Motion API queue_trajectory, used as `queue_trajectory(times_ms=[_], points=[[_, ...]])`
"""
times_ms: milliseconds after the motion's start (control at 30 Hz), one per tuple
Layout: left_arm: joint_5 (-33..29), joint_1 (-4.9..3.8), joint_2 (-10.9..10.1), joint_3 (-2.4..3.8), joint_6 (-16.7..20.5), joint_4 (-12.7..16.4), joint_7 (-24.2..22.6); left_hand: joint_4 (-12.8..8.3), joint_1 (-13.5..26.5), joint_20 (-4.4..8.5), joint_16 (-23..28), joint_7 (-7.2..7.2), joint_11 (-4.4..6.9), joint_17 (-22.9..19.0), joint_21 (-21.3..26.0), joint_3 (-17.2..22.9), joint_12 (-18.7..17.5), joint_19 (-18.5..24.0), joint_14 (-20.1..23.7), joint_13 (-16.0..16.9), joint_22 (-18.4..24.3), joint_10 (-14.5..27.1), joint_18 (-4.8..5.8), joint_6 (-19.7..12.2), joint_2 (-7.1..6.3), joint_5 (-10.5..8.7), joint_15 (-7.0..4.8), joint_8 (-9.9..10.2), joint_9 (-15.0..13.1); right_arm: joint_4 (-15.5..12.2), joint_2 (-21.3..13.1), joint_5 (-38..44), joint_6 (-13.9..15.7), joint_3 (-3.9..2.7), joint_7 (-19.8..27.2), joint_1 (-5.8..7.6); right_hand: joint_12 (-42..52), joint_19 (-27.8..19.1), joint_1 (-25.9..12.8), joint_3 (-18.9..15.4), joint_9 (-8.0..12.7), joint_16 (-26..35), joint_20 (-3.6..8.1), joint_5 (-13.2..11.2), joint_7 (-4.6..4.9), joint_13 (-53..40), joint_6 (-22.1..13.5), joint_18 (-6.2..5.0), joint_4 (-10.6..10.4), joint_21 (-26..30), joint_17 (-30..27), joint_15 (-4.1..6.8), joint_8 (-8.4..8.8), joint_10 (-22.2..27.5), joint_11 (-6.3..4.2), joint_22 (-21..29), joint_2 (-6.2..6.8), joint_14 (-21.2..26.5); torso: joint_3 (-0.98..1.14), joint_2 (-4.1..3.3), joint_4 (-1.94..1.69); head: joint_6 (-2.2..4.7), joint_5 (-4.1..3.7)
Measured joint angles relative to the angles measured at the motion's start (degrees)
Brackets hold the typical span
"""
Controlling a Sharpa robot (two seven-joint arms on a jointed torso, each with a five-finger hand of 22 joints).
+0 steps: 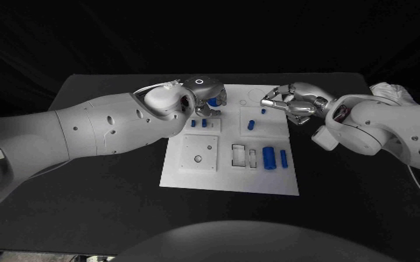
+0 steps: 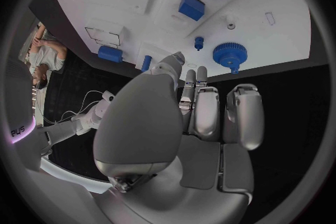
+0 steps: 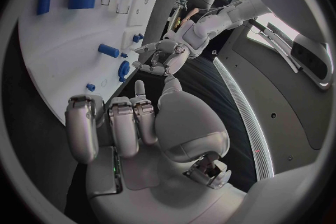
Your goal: Assemble the parts on the task board
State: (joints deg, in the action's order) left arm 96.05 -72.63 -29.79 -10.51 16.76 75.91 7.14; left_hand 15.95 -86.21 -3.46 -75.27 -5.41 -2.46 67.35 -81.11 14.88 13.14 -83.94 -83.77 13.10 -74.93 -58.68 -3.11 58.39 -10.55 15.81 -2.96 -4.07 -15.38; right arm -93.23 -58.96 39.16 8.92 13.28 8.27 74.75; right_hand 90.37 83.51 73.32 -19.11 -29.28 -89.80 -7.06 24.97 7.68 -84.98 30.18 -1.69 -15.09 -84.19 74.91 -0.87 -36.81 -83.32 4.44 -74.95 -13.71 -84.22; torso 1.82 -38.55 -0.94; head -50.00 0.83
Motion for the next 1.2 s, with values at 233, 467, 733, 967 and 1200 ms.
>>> queue_trajectory(times_ms=[233,467,733,967,1200], points=[[0.0,0.27,1.2,0.01,-1.3,-1.6,0.2,-0.1,0.0,0.0,0.0,-0.13,-0.19,-0.1,0.0,0.2,-0.3,0.0,0.0,-0.2,0.0,-0.2,0.0,0.8,0.0,0.23,0.0,0.0,0.1,0.0,0.0,0.0,-0.1,0.0,-0.1,0.0,-0.2,0.0,0.4,0.0,0.0,0.0,0.0,0.0,0.0,-0.3,0.0,0.0,0.0,0.0,0.0,0.04,0.0,0.0,0.0,0.0,-0.37,0.2,0.0,-0.03,0.03,0.0,-0.18],[0.0,0.44,1.9,0.03,-2.3,-3.0,0.5,-0.3,0.0,0.0,0.0,0.01,-0.19,-0.3,0.0,0.3,-0.3,0.0,0.0,-0.4,0.0,-0.2,-0.01,1.0,0.0,0.28,0.0,0.0,0.1,0.0,0.1,0.0,-0.2,0.0,-0.4,0.0,-0.2,0.0,0.4,0.0,0.0,0.0,0.0,0.0,0.0,-0.3,0.0,-0.01,0.0,0.0,0.0,-0.04,0.0,0.0,0.01,0.0,-0.37,0.3,-0.03,-0.04,0.03,0.0,-0.4],[-0.1,0.63,2.3,0.05,-3.2,-4.0,0.8,-0.3,0.0,0.0,0.0,0.0,-0.19,-0.8,0.2,0.7,-0.5,0.0,0.0,-0.5,0.0,-0.6,-0.01,1.4,0.0,0.71,0.0,-0.2,0.2,0.1,0.2,0.0,-0.3,-0.01,-0.6,0.0,-0.1,0.0,0.4,0.0,0.0,0.0,0.0,0.0,0.0,-0.3,0.0,0.0,0.0,0.0,0.0,-0.06,0.0,0.2,0.21,0.0,-0.37,0.3,-0.02,0.03,-0.05,0.0,-0.59],[-0.1,0.79,2.4,0.05,-3.8,-4.7,0.9,-0.7,-0.2,0.0,0.0,-0.18,-0.19,-1.1,0.6,1.0,-0.7,0.0,0.0,-0.7,0.0,-0.6,-0.01,1.6,0.24,1.16,0.0,-0.2,0.3,0.1,0.2,0.0,-0.6,-0.01,-0.9,0.0,-0.1,0.0,0.4,0.0,0.0,0.0,0.0,0.0,0.0,-0.3,0.0,0.0,0.0,0.0,0.0,-0.07,0.0,0.2,0.2,0.0,-0.37,0.3,-0.01,0.04,-0.04,0.0,-0.69],[-0.2,0.96,2.6,0.05,-3.9,-5.0,0.7,-1.3,-0.7,0.0,0.0,-0.19,-0.29,-1.3,0.6,1.9,-0.8,0.0,0.0,-0.8,0.0,-1.3,-0.01,2.0,0.68,1.99,0.0,-0.2,0.5,0.1,0.3,0.0,-0.8,-0.01,-1.1,0.0,0.0,0.0,0.4,0.0,0.0,0.0,0.0,0.0,0.0,-0.3,0.0,-0.01,0.0,0.0,0.0,-0.04,0.0,0.2,0.21,0.0,-0.38,0.3,0.0,0.06,-0.04,0.0,-0.84]])
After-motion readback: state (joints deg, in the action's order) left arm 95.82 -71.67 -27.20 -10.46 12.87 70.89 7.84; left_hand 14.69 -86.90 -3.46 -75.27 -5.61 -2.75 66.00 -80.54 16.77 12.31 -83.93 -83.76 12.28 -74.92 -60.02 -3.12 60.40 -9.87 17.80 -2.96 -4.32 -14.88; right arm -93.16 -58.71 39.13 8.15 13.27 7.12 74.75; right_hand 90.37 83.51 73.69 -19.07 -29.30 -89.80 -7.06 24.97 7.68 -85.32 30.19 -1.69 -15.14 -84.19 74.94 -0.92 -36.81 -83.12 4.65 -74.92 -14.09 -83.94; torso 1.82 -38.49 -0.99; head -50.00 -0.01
